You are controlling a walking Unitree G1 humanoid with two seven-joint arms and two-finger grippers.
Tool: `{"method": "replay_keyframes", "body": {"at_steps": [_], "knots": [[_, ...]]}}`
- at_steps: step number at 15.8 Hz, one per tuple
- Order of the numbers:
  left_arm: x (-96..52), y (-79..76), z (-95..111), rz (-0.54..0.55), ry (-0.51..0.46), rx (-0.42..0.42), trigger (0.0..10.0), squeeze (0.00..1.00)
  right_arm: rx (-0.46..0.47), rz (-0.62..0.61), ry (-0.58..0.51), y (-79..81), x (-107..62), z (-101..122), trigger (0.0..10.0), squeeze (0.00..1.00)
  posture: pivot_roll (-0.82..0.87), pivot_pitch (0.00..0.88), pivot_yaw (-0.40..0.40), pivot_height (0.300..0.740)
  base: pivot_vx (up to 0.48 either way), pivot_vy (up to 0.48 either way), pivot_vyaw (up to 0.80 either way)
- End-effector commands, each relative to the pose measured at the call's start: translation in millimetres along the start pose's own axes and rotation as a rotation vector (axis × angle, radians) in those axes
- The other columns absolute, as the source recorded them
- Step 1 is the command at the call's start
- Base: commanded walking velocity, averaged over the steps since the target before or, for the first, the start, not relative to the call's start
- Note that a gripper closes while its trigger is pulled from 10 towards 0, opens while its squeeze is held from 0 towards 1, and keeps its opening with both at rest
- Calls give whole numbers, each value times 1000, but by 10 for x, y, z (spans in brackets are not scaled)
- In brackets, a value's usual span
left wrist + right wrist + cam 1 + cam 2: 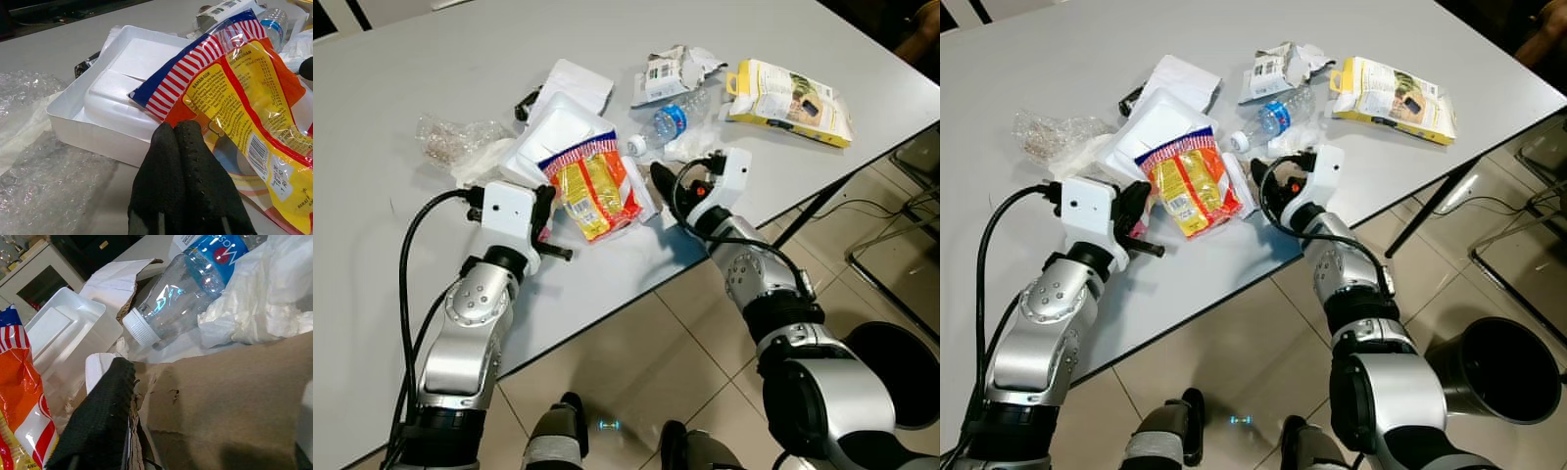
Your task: Picking trash to rubbish bin
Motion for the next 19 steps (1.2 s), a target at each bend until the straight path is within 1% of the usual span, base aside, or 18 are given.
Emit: {"method": "replay_keyframes", "body": {"at_steps": [1, 6, 10, 13, 15, 19], "knots": [[-21, -23, 12, -7, 0, -1, 0, 0, 20, -28, 45, -82, -45, -134, 0, 0, 389, 280, -39, 740, 0, 0, 0], [-19, -31, 11, -7, -1, -3, 0, 0, 13, -35, 43, -102, -50, -131, 0, 0, 390, 276, -41, 740, 0, 0, 0], [-13, -23, 9, 1, -2, -3, 0, 0, 1, -36, 18, -104, -47, -83, 0, 0, 394, 268, -45, 740, 0, 0, 0], [2, -14, -1, 13, 1, -2, 0, 0, -54, -33, -5, -88, -40, -24, 0, 0, 395, 261, -47, 740, 0, 0, 0], [27, -9, 1, 31, -2, -11, 0, 0, -128, -24, -46, -41, -26, 78, 0, 0, 394, 246, -52, 740, 0, 0, 0], [95, -45, 11, 48, -11, -33, 0, 0, -228, 2, -117, 58, -28, 263, 0, 0, 377, 223, -64, 740, 0, 0, 0]]}}
Point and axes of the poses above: a point about 5 cm out from each wrist's last joint towards the gripper, its own x axis pointing out of the wrist towards the gripper, its own z axis along the axis of the wrist's last joint, y = z × x, the point moved 4 cm from there along x, pointing out of the wrist towards the gripper, and after that the axes turned 4 degrees about x, right-handed, at the moved point
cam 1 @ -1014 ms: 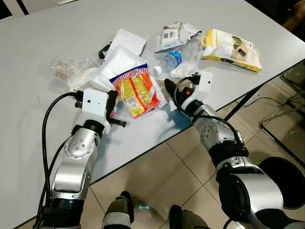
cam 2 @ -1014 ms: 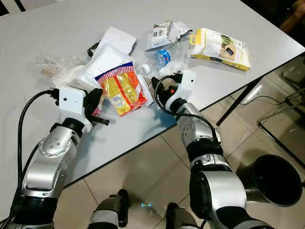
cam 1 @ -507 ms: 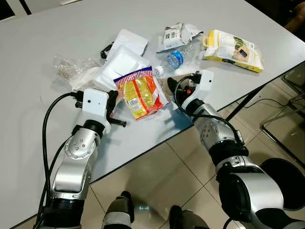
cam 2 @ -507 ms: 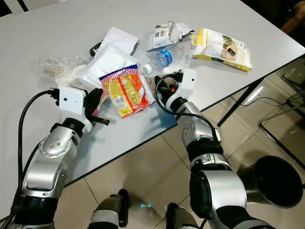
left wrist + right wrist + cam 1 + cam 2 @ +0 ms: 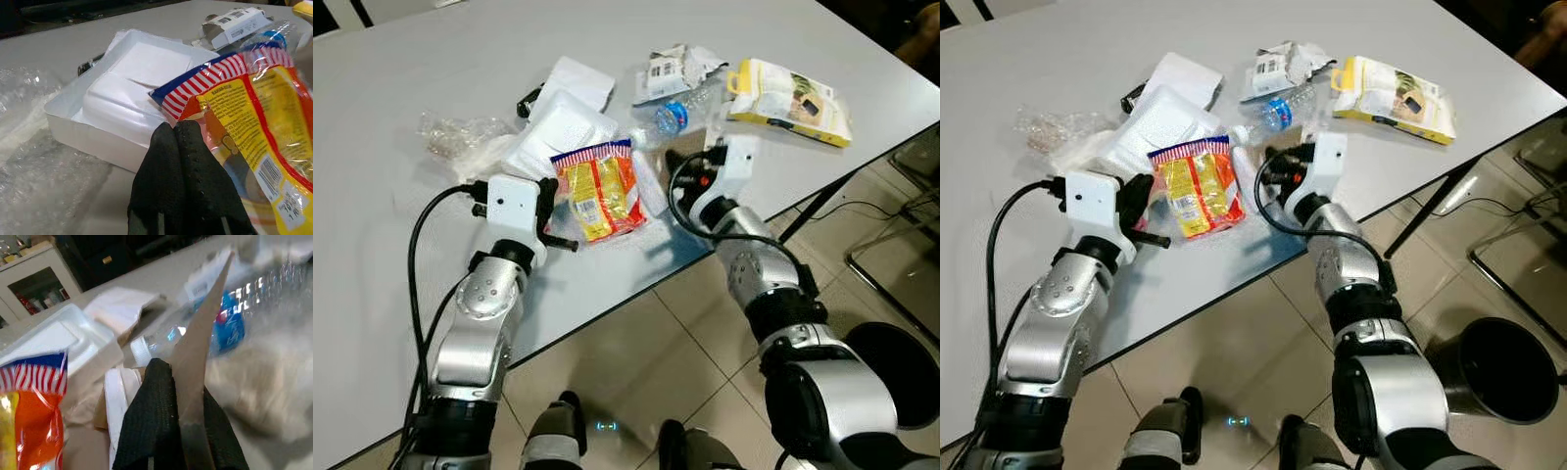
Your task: Picking trash to rubbish bin
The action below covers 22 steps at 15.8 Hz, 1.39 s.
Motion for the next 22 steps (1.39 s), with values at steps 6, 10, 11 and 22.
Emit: {"method": "replay_keyframes", "body": {"at_steps": [6, 10, 11, 22], "knots": [[129, -119, 12, 22, -24, -27, 0, 0, -199, -28, -165, 2, -208, 434, 0, 0, 311, 171, -85, 740, 0, 0, 0], [205, -139, 139, 43, -92, -19, 4588, 0, -362, -65, -237, 66, -499, 621, 0, 0, 271, 151, -87, 740, 0, 0, 0], [222, -144, 171, 45, -107, -12, 5843, 0, -392, -78, -246, 87, -569, 641, 0, 0, 259, 145, -85, 740, 0, 0, 0], [314, -421, 741, -45, -408, 128, 10000, 0, -497, -383, -263, 143, -1389, 659, 10000, 0, 117, 100, -52, 740, 0, 0, 0]]}}
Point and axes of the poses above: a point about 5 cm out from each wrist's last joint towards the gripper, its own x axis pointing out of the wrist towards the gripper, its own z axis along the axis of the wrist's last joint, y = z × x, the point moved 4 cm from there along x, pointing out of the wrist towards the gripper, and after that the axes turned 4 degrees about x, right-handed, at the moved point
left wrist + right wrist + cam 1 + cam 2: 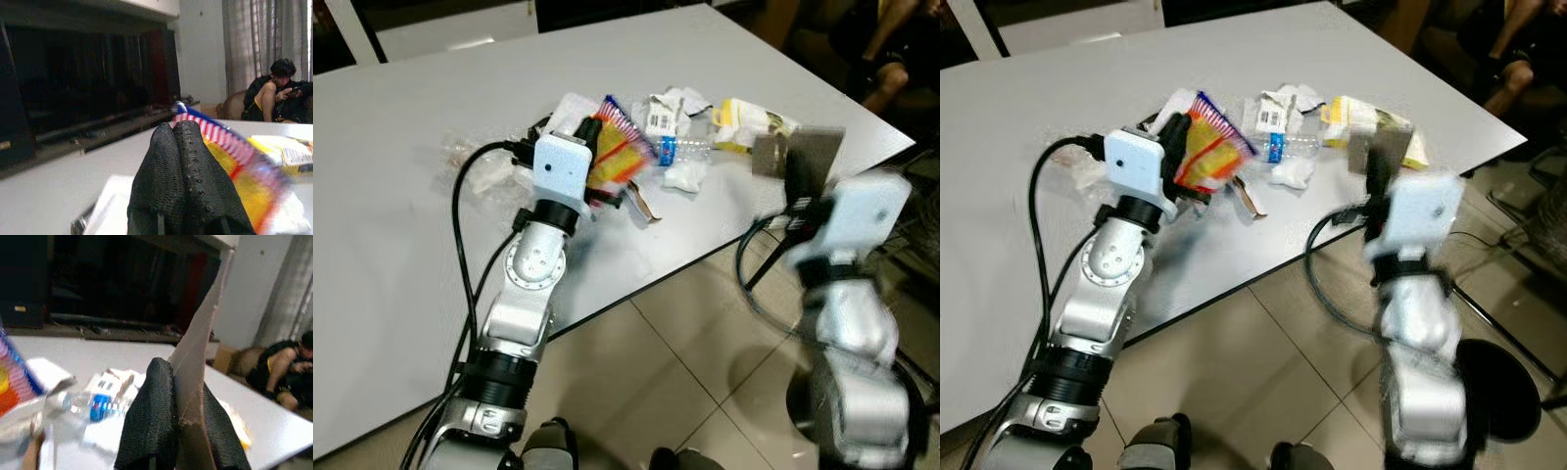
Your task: Picking trash to rubbish bin
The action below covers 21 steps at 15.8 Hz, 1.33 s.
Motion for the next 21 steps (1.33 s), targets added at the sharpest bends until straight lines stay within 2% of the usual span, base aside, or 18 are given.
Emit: {"method": "replay_keyframes", "body": {"at_steps": [1, 3, 5, 8, 14, 21], "knots": [[65, -79, 144, -28, -66, 14, 10000, 0, -19, -31, -2, -12, -49, 48, 10000, 0, 117, 100, -52, 740, 0, 0, 0], [76, -125, 183, -37, -89, 15, 10000, 0, -19, -58, 20, -17, -102, 40, 10000, 0, 105, 95, -48, 740, 0, 0, 0], [69, -151, 127, -40, -66, 9, 10000, 0, -24, -77, 36, -42, -127, 32, 10000, 0, 98, 96, -46, 740, 0, 0, 0], [40, -170, 6, -37, -21, -5, 10000, 0, -41, -89, 49, -63, -137, 45, 10000, 0, 93, 96, -54, 740, 0, 0, -600], [61, -196, -46, -40, -2, -27, 10000, 0, -51, -80, 53, -33, -100, 59, 10000, 0, 99, 82, -51, 740, 0, 0, -700], [78, -299, -77, -103, 10, -72, 10000, 0, -51, -80, 51, -4, -82, 71, 10000, 0, 93, 79, -41, 740, 0, 0, -736]]}}
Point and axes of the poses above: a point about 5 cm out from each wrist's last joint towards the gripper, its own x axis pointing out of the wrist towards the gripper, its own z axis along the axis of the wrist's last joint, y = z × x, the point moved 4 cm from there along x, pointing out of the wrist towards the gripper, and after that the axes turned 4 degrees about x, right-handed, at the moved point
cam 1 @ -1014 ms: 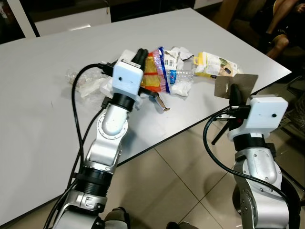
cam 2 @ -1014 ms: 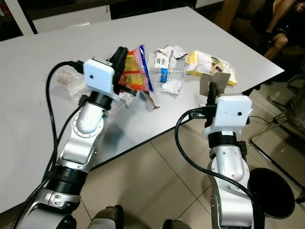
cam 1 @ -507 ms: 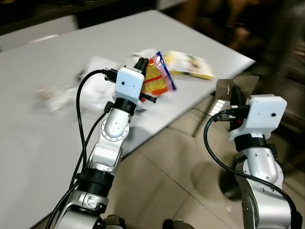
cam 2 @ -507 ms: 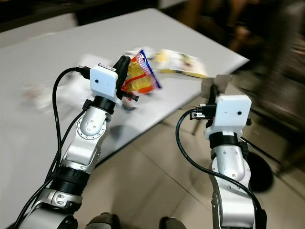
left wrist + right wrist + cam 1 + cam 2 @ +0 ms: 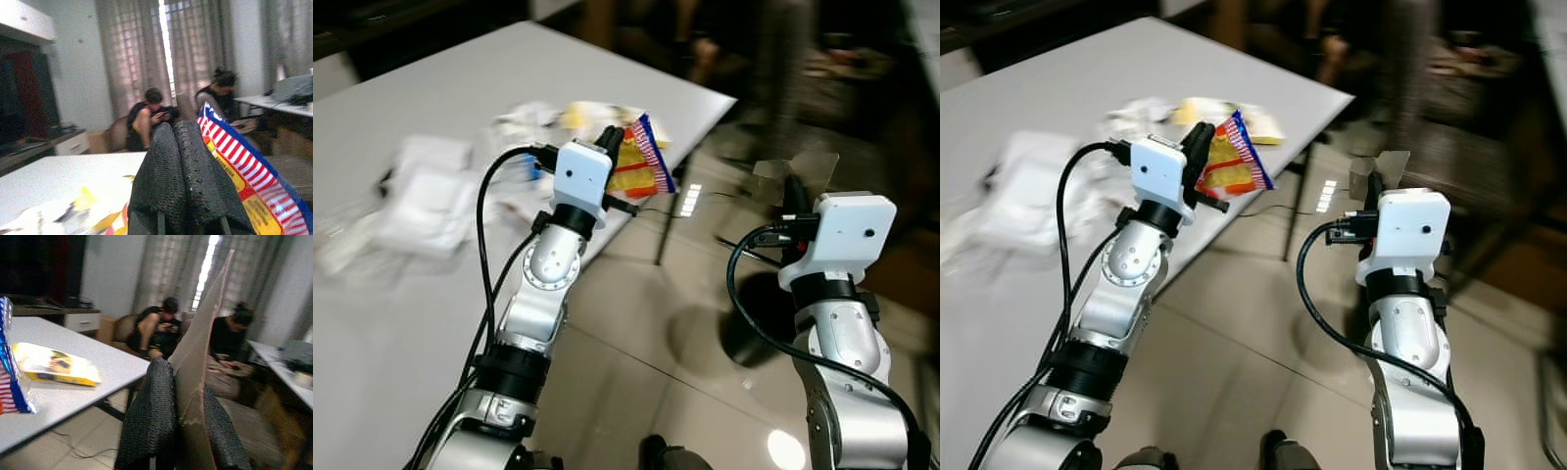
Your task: Picking trash to rubbish bin
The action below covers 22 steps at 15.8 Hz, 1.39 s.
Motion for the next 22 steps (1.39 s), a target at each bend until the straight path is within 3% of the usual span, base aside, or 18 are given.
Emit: {"method": "replay_keyframes", "body": {"at_steps": [1, 18, 22], "knots": [[55, -82, 51, -34, -17, -10, 10000, 0, -7, -19, -14, -26, -2, 56, 10000, 0, 93, 79, -41, 740, 0, 0, -731], [13, -195, 14, -109, 2, -38, 10000, 0, 5, -8, 2, 19, -17, 28, 10000, 0, 90, 99, -38, 740, 0, 0, -737], [19, -228, 19, -142, -3, -39, 10000, 0, 11, -1, -10, 43, -9, 48, 10000, 0, 92, 98, -37, 740, 0, 0, 0]]}}
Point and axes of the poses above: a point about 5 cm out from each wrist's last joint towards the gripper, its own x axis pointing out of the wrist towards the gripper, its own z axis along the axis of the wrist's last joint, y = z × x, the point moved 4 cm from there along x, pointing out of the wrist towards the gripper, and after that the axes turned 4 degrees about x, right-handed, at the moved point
